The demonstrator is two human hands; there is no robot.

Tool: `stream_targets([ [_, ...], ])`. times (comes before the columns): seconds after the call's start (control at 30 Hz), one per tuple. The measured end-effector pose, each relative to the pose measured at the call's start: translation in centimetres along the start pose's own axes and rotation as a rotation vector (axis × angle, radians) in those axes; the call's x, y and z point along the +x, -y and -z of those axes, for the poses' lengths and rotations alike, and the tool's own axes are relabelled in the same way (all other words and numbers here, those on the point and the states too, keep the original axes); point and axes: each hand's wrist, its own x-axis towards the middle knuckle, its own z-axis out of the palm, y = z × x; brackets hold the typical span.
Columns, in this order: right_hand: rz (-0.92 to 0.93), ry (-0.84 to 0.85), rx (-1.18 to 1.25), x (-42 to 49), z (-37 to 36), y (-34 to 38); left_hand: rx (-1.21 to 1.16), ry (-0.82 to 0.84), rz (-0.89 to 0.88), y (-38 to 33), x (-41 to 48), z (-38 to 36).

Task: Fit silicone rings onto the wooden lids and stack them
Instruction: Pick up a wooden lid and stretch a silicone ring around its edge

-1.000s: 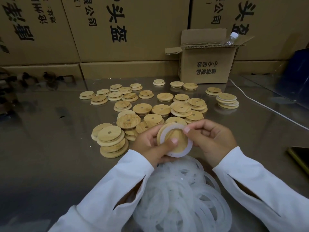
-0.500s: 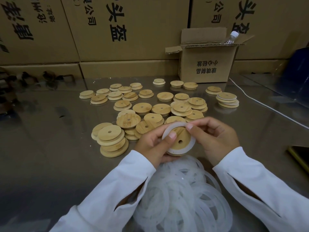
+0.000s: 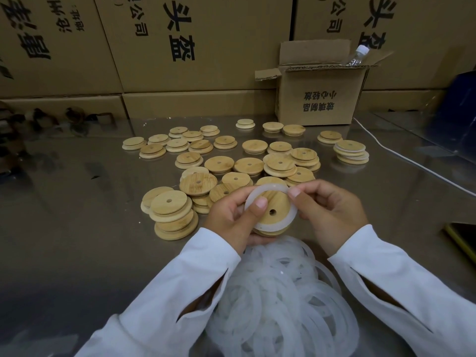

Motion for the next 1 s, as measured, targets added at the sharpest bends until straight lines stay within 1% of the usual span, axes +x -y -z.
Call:
stream_targets([
  [0.17,-0.057,-0.009,0.032,0.1,-0.02,-0.11,0.05,-0.041,-0.012,0.05,0.01,-0.08],
  [0.3,-0.061,-0.017,0.041,0.01,-0.2,-0.13,0.066,-0.079,-0.035,-0.04,0.09,-0.09],
  [0.53,-0.06,0.011,0.053,-0.16,-0.14,0.48,-0.036,-0.065,0.0,-0.1,0.18,0.12],
  [0.73,-0.021,0.044,-0.039,-0.65,-0.27,0.35,-0.085,-0.148,-0.011,-0.11,0.52,0.27],
  [0.9,-0.044,-0.001,-0.037,-0.67,-0.44,0.1,-0.112,-0.113,-0.026,-0.11,0.34,0.0],
  [1.0,-0.047,-0.04,-0.04,-0.46,-0.26,0.07,-0.064,-0.114,-0.024,0.1,0.33,0.13],
])
